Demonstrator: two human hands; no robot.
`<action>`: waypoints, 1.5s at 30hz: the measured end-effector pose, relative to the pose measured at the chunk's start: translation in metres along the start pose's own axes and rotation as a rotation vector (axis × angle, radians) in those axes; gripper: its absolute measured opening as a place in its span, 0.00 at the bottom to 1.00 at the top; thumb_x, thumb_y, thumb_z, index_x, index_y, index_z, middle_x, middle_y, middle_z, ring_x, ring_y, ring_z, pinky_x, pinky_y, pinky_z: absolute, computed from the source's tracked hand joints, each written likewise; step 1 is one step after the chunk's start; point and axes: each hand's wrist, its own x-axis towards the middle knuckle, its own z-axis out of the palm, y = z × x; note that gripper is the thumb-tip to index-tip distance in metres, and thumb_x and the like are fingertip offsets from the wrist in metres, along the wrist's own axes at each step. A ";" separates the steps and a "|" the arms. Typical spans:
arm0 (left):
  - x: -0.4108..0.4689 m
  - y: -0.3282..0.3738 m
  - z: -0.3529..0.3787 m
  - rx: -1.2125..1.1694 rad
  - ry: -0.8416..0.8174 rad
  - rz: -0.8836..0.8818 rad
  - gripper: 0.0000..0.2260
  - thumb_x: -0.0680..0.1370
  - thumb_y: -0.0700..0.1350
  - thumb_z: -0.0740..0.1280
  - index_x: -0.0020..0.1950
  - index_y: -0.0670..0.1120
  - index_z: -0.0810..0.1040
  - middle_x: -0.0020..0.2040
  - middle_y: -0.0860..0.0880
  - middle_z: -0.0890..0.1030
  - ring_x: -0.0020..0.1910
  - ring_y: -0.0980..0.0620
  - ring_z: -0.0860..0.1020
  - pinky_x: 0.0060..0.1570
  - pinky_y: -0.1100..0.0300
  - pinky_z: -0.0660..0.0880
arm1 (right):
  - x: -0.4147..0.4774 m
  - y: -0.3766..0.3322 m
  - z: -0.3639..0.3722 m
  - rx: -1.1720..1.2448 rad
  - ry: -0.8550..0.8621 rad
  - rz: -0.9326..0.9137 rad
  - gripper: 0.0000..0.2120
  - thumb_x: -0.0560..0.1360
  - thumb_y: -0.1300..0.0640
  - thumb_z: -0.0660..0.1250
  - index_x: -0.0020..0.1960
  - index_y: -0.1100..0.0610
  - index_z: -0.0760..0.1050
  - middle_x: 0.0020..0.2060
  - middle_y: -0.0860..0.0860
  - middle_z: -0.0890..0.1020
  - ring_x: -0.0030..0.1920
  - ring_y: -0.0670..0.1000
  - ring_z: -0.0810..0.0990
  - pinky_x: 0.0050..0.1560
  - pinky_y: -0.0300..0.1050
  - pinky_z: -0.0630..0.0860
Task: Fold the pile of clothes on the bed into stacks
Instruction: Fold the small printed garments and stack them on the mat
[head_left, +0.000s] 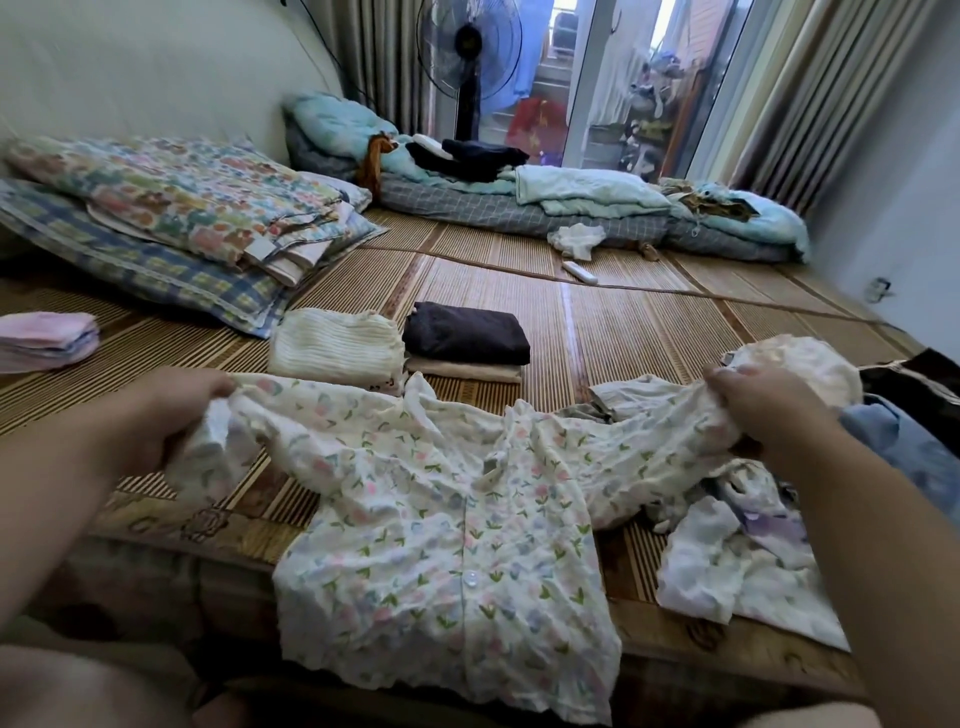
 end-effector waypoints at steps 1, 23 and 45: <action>0.001 0.002 0.000 -0.025 -0.053 -0.007 0.13 0.79 0.45 0.62 0.54 0.37 0.79 0.40 0.37 0.81 0.30 0.43 0.78 0.29 0.54 0.77 | -0.001 -0.008 0.010 -0.007 -0.029 -0.027 0.13 0.79 0.51 0.64 0.43 0.59 0.75 0.36 0.57 0.75 0.31 0.54 0.76 0.25 0.43 0.74; 0.000 0.035 0.049 -0.147 -0.412 -0.068 0.10 0.76 0.38 0.56 0.51 0.37 0.75 0.44 0.38 0.80 0.39 0.42 0.80 0.40 0.51 0.79 | -0.040 -0.006 0.224 0.330 -0.801 0.181 0.26 0.77 0.36 0.58 0.68 0.51 0.71 0.55 0.50 0.82 0.53 0.51 0.83 0.50 0.49 0.76; 0.069 -0.003 0.172 0.360 -0.060 0.106 0.31 0.70 0.50 0.74 0.69 0.41 0.67 0.62 0.43 0.77 0.58 0.44 0.77 0.53 0.54 0.76 | 0.034 0.036 0.180 -0.288 -0.301 0.160 0.36 0.63 0.48 0.80 0.65 0.58 0.68 0.56 0.56 0.79 0.53 0.58 0.80 0.48 0.52 0.80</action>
